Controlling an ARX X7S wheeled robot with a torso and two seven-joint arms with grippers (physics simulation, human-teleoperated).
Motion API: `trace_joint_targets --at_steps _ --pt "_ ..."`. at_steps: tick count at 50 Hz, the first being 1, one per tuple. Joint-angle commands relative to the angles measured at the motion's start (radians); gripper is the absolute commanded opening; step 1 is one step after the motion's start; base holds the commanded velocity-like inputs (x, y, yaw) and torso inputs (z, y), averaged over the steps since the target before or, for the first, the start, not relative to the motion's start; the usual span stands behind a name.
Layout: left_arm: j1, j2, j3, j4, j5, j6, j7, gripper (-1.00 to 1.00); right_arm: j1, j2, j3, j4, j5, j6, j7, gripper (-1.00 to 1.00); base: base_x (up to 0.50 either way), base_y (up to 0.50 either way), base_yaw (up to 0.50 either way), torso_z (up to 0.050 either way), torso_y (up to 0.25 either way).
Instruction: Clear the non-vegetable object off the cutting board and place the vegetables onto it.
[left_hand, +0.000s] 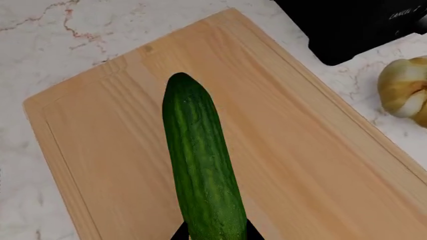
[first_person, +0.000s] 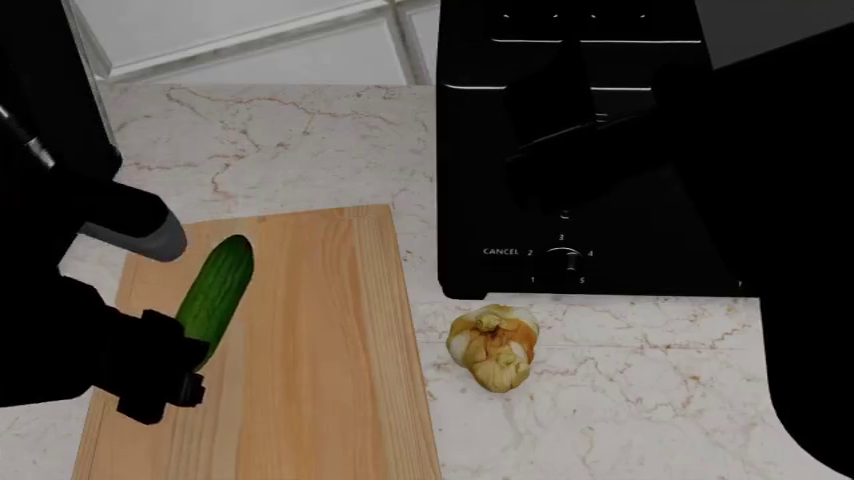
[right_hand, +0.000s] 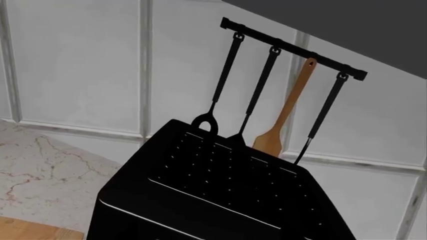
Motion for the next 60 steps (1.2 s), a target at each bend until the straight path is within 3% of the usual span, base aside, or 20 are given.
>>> trace_joint_targets --at_steps 1,6,7,16,27,37,42,49,60 --pt "0.049 0.007 -0.009 0.002 0.015 0.043 0.006 -1.00 0.010 -0.020 0.011 0.008 -0.013 -0.012 -0.027 1.00 0.00 0.00 0.00 0.000 0.000" --pt "0.068 0.003 -0.005 -0.001 0.018 0.053 -0.001 -1.00 0.008 -0.015 0.013 0.004 -0.007 -0.015 -0.024 1.00 0.00 0.00 0.00 0.000 0.000" --pt "0.068 0.003 -0.005 -0.005 0.005 0.046 0.003 1.00 0.007 -0.014 0.013 0.002 -0.005 -0.015 -0.023 1.00 0.00 0.00 0.00 0.000 0.000" --pt "0.020 0.004 -0.013 0.008 -0.023 0.023 -0.024 1.00 0.015 -0.005 0.020 -0.006 0.029 -0.012 0.003 1.00 0.00 0.00 0.00 0.000 0.000" --pt "-0.067 -0.017 -0.061 0.125 -0.174 0.007 -0.156 1.00 0.021 0.004 0.024 -0.013 0.055 -0.012 0.016 1.00 0.00 0.00 0.00 0.000 0.001" --pt "-0.080 -0.110 -0.152 0.360 -0.197 0.097 -0.287 1.00 0.071 0.013 0.018 0.008 0.209 0.017 0.098 1.00 0.00 0.00 0.00 0.000 0.000" --pt "-0.054 -0.155 -0.210 0.474 -0.111 0.181 -0.349 1.00 0.068 0.025 0.014 0.007 0.333 0.000 0.164 1.00 0.00 0.00 0.00 0.000 0.000" --pt "0.136 -0.275 -0.314 0.678 0.072 0.394 -0.417 1.00 0.056 0.051 0.012 -0.007 0.467 -0.040 0.224 1.00 0.00 0.00 0.00 0.000 0.000" --pt "0.255 -0.405 -0.395 0.882 0.085 0.533 -0.548 1.00 0.081 0.065 -0.040 0.017 0.634 -0.091 0.315 1.00 0.00 0.00 0.00 0.000 0.000"
